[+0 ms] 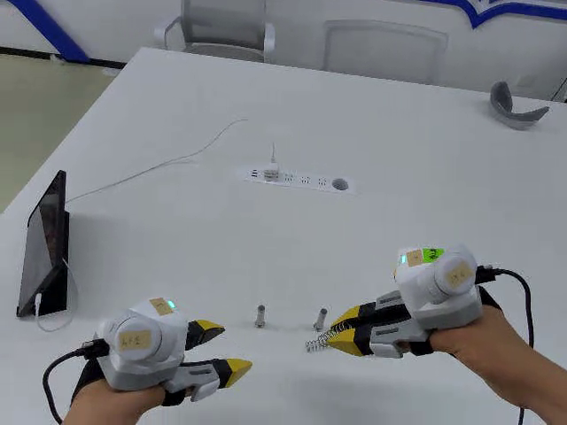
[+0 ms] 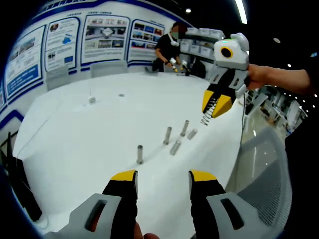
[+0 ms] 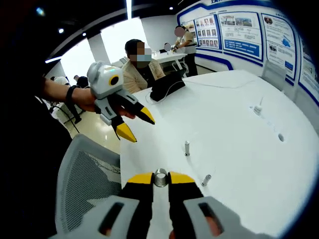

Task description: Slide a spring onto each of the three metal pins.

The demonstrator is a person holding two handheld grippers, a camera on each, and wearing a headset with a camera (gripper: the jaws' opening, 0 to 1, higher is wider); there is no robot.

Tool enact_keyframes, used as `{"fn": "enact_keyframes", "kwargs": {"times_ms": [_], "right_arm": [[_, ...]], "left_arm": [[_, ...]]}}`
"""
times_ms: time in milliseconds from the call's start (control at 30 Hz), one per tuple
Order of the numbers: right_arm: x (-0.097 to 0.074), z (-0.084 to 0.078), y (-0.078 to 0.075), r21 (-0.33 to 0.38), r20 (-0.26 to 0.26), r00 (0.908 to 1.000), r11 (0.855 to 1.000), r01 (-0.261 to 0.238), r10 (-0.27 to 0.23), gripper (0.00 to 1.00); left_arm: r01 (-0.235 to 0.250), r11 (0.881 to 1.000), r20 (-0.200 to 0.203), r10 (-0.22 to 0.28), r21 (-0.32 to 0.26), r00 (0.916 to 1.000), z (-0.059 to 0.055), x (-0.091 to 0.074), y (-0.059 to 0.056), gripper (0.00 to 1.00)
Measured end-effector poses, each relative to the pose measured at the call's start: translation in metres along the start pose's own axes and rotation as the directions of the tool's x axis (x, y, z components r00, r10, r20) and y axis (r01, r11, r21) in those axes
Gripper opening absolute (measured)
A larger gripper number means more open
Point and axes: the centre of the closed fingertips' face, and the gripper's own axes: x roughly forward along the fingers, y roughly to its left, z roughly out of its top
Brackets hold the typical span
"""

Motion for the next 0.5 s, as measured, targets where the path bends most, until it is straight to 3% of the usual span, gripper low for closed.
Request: {"fn": "enact_keyframes", "kwargs": {"times_ms": [333, 500], "right_arm": [[0.028, 0.006, -0.019, -0.022, -0.041, 0.9991, 1.0, -0.014, 0.013, 0.12], [0.039, 0.005, -0.027, -0.03, -0.066, 0.9976, 0.999, -0.023, 0.021, 0.12]], "left_arm": [[-0.063, 0.997, -0.007, 0.063, -0.042, 0.998, -0.012, -0.01, 0.023, 0.51], [-0.087, 0.994, -0.011, 0.087, -0.061, 0.9962, -0.016, -0.015, 0.029, 0.56]]}}
